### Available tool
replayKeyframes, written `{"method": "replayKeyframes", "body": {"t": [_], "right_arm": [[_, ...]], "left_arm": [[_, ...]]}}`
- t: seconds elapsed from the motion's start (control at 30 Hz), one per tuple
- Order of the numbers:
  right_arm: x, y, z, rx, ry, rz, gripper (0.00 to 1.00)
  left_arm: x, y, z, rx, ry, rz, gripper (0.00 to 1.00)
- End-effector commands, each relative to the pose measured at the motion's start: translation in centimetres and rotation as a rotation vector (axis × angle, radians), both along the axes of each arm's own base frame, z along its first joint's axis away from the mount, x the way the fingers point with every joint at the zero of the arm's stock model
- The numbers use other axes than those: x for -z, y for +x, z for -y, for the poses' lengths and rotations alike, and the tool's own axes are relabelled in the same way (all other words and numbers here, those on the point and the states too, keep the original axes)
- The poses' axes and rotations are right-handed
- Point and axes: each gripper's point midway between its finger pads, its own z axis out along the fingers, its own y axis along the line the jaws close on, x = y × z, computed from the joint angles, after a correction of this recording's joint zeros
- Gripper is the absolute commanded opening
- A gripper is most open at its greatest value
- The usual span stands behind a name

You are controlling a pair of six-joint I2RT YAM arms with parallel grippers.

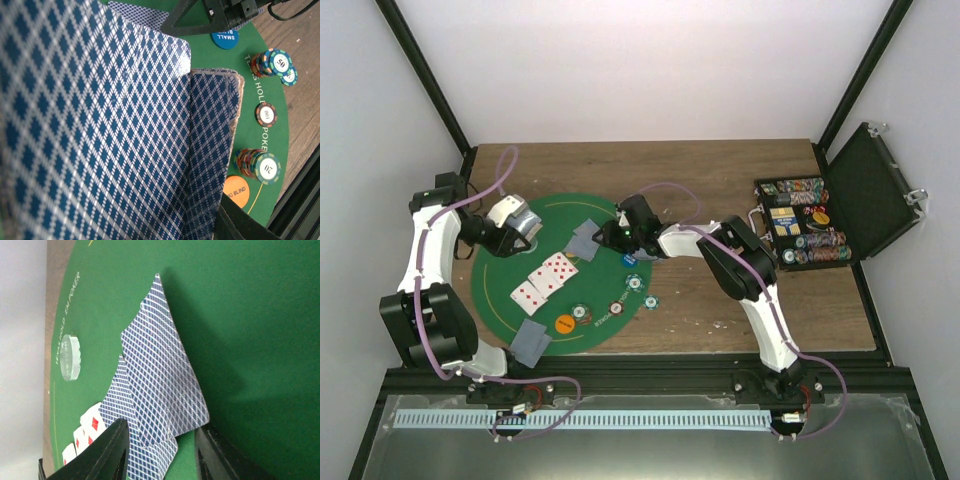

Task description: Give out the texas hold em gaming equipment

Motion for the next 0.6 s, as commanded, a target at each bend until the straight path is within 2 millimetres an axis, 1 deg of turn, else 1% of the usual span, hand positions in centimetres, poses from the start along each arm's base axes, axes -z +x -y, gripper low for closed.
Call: {"method": "replayKeyframes", "body": {"t": [0.0, 0.07, 0.2, 0.3, 0.4, 0.47, 0.57], "right_arm": [[-1.2, 0.1, -0.4, -0.074, -0.055, 0.079, 0.36], [-0.7, -0.1, -0.7, -0.114, -0.072, 0.086, 0.31], [0.7, -0.8, -1.3, -0.174, -0.076, 0.05, 0.26], [1.0, -1.4, -1.7, -0.204, -0.078, 0.049, 0.22], [1.3, -1.7, -1.4, -0.208, -0.09, 0.045, 0.22], [1.3, -1.4, -1.1, -0.199, -0.11, 0.067, 0.23], [0.7, -0.8, -0.8, -0.193, -0.139, 0.113, 0.23]], "left_arm": [[-1.1, 0.3, 0.3, 0.022, -0.018, 0.044, 0.39], [-1.2, 0.4, 0.2, 0.02, -0.02, 0.045, 0.4], [-1.2, 0.4, 0.2, 0.018, -0.02, 0.042, 0.4], [-1.4, 0.4, 0.2, 0.02, -0.016, 0.047, 0.4], [-1.5, 0.4, 0.1, 0.02, -0.012, 0.05, 0.4], [-1.5, 0.5, 0.2, 0.021, -0.012, 0.049, 0.4], [-1.6, 0.6, 0.1, 0.02, -0.015, 0.046, 0.4]]}}
